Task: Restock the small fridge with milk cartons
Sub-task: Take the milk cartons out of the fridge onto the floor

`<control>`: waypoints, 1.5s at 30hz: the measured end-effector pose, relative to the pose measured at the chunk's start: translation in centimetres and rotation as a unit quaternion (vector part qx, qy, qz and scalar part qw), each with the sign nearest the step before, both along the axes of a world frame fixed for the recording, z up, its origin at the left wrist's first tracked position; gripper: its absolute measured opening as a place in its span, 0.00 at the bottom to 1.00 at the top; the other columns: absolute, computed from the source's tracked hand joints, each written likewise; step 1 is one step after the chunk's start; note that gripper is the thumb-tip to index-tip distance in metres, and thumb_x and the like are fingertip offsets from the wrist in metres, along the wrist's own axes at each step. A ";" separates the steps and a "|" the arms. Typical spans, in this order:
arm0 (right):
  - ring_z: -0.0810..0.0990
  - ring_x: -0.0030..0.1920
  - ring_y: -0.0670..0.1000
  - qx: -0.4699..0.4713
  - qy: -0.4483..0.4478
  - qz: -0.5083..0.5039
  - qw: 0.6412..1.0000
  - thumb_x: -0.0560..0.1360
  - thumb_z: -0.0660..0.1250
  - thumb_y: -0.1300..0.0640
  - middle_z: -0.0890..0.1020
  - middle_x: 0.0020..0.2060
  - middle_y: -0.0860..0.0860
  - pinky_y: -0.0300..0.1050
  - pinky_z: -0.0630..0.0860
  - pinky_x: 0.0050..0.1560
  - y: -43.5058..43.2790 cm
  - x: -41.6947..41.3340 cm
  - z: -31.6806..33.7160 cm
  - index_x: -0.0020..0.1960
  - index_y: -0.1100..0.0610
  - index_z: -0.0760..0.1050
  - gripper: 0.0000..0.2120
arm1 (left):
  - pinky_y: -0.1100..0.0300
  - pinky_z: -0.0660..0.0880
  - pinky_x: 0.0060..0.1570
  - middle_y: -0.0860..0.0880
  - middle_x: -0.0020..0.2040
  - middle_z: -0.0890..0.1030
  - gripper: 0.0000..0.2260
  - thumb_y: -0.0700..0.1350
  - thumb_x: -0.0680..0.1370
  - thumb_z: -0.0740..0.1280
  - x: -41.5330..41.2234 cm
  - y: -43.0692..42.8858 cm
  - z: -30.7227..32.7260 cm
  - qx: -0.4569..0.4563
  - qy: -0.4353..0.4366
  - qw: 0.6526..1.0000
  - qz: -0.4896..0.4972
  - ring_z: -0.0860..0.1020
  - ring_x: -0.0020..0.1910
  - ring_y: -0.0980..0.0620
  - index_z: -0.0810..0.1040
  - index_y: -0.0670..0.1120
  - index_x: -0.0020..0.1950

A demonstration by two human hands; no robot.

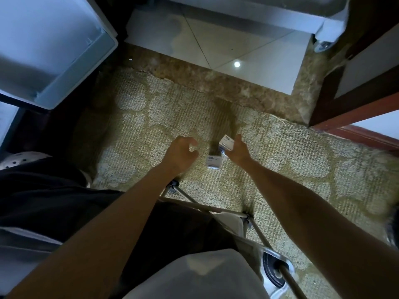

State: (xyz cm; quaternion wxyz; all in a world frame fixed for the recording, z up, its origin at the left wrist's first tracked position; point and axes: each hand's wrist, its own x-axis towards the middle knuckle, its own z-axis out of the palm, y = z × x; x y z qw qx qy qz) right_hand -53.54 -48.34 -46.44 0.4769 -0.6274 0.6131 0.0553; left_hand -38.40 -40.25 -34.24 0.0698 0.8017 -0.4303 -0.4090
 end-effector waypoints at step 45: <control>0.76 0.48 0.56 -0.248 -0.259 0.502 0.787 0.76 0.59 0.63 0.79 0.47 0.57 0.39 0.66 0.35 21.7 53.5 33.5 0.48 0.61 0.75 0.07 | 0.63 0.68 0.29 0.45 0.33 0.73 0.11 0.36 0.75 0.55 39.6 26.5 21.4 -0.212 -0.223 0.761 0.572 0.72 0.35 0.45 0.76 0.42 0.40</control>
